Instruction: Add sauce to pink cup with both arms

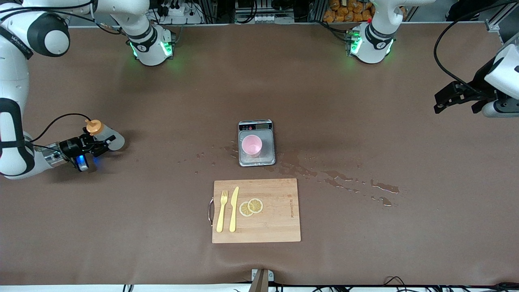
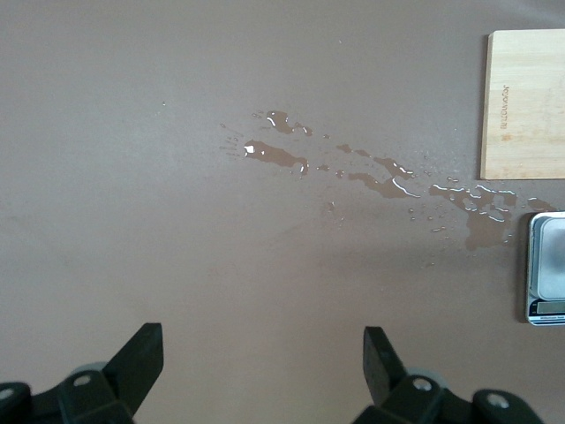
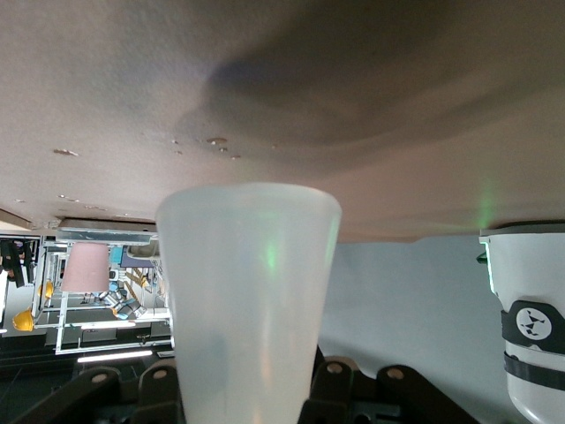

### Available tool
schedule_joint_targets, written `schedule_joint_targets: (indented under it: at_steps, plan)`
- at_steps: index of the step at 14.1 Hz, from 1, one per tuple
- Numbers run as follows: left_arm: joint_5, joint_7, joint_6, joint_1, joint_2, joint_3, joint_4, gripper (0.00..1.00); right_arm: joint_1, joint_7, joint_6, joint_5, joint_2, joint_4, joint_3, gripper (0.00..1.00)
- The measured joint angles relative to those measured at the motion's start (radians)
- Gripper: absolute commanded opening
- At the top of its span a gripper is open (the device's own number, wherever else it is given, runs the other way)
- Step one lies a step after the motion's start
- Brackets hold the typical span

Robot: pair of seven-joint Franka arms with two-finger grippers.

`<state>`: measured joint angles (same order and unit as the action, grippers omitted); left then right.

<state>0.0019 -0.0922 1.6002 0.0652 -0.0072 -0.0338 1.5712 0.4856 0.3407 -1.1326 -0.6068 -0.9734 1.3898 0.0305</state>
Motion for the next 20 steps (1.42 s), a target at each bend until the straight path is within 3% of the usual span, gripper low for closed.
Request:
schedule_joint_targets:
  at_steps: [2,3,5,11,20]
  plan:
    - [0.000,0.000,0.000,0.000,0.000,0.000,0.000,1.00,0.000,0.000,-0.010,0.000,-0.002,0.000,0.000,0.65]
    - [0.000,0.000,0.002,0.000,0.000,0.000,0.000,1.00,0.000,-0.001,-0.011,0.000,-0.003,0.000,0.000,0.85]
    - [0.000,0.000,0.005,-0.001,0.000,0.001,0.000,1.00,0.000,-0.003,-0.010,0.000,-0.004,0.000,0.000,1.00]
    - [0.000,0.000,0.009,-0.002,-0.001,0.001,-0.015,1.00,0.000,0.009,-0.001,0.009,0.002,-0.026,0.000,1.00]
    - [0.000,0.000,0.009,-0.005,-0.001,0.003,-0.022,1.00,-0.015,0.105,0.035,0.204,0.071,-0.262,-0.002,1.00]
